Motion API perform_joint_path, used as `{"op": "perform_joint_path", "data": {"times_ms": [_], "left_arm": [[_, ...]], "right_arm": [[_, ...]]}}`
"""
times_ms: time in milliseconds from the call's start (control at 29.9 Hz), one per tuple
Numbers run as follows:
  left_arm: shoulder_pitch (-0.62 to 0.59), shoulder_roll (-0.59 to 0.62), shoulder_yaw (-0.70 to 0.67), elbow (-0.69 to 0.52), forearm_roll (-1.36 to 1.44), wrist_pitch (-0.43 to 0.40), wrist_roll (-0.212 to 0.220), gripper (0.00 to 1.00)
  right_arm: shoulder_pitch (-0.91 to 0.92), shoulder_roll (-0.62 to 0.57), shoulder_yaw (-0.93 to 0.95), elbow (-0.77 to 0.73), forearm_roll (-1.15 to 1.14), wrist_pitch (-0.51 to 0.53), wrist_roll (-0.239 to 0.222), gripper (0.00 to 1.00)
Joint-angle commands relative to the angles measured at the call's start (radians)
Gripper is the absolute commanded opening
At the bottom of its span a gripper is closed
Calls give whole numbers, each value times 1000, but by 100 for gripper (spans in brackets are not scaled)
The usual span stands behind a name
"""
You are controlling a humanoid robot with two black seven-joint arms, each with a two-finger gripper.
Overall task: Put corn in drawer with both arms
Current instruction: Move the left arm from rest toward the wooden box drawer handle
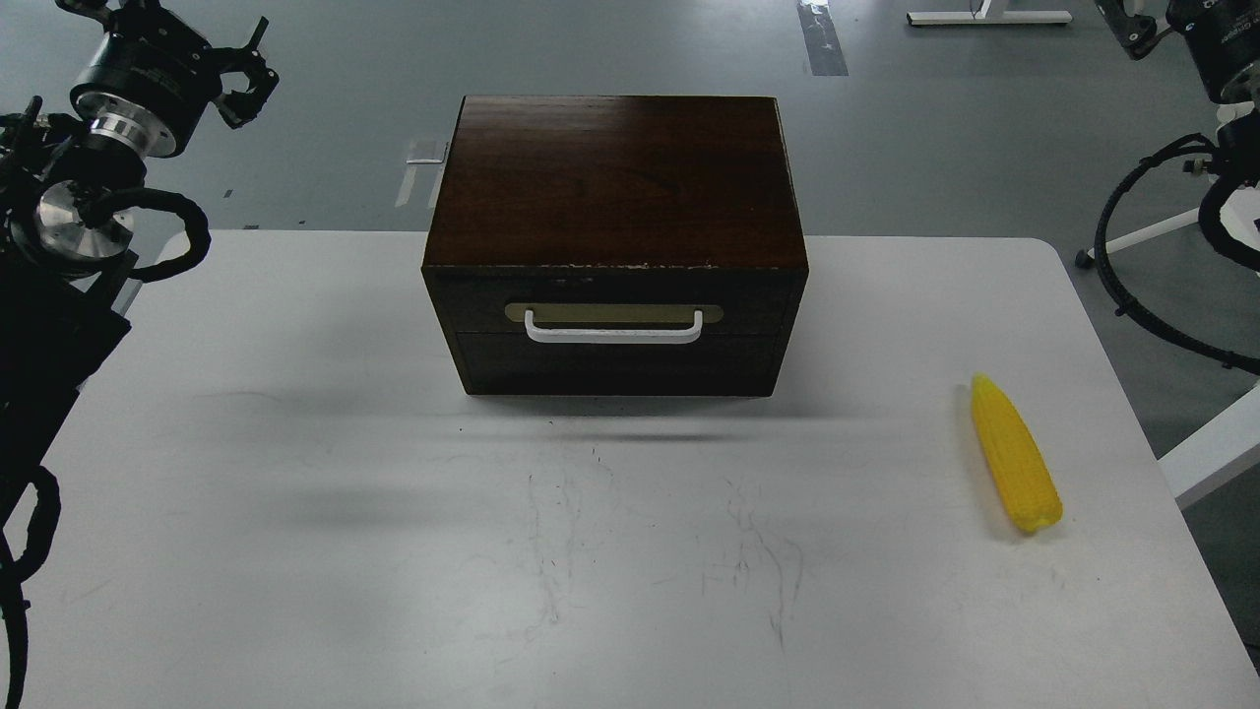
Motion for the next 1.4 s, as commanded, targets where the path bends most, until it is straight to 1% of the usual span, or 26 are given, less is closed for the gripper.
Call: {"op": "perform_joint_path", "data": {"times_ms": [0,301,401,501,568,635,668,702,769,835,869,902,969,1036,1103,1170,1203,1270,1370], "left_arm": [[-1,-1,1,-2,2,0,8,98],[2,10,17,-21,8,0,11,98],[-1,56,20,-28,25,0,20,98],[-10,93,33,-51,117,0,19,96],[-14,131,33,-84,239,0,14,96],[-41,212,30,-171,420,0,8,96],[-55,231,31,-196,456,0,8,96],[-82,260,31,-259,526,0,8,96],[-109,283,31,-333,595,0,8,96],[-151,329,30,-484,737,0,9,96],[-159,340,31,-530,776,0,9,96],[-174,357,30,-628,865,0,9,94],[-187,369,30,-727,975,0,9,94],[-196,368,14,-910,1210,0,5,93],[-202,345,22,-997,1369,0,5,93],[-204,320,28,-1035,1477,0,5,93],[-199,288,30,-1070,1591,0,5,93],[-189,242,30,-1106,1751,0,3,93],[-179,191,63,-1129,1917,0,-21,93]], "right_arm": [[1,-1,0,-1,-1,0,0,100],[1,-7,4,-2,-2,0,3,100],[1,-13,4,-2,-2,0,3,100],[1,-14,0,-7,-2,0,3,100],[1,-13,0,-19,-4,0,3,100],[1,-14,-1,-25,-4,0,3,100],[1,-14,-1,-27,-2,0,3,100],[1,-16,-1,-27,-4,0,3,100],[1,-20,-1,-36,-4,0,3,100],[3,-22,-3,-47,-4,0,3,100],[3,-22,-3,-47,-4,0,3,100],[3,-24,-3,-47,-4,0,3,100],[3,-24,-3,-48,-4,0,5,100],[4,-24,-1,-59,-4,0,6,100],[6,-25,-1,-61,-4,0,12,100],[4,-33,-1,-61,-4,0,20,100],[4,-39,-1,-61,-4,0,25,100],[4,-45,-1,-62,-4,0,25,100],[3,-60,-1,-62,-4,0,28,100]]}}
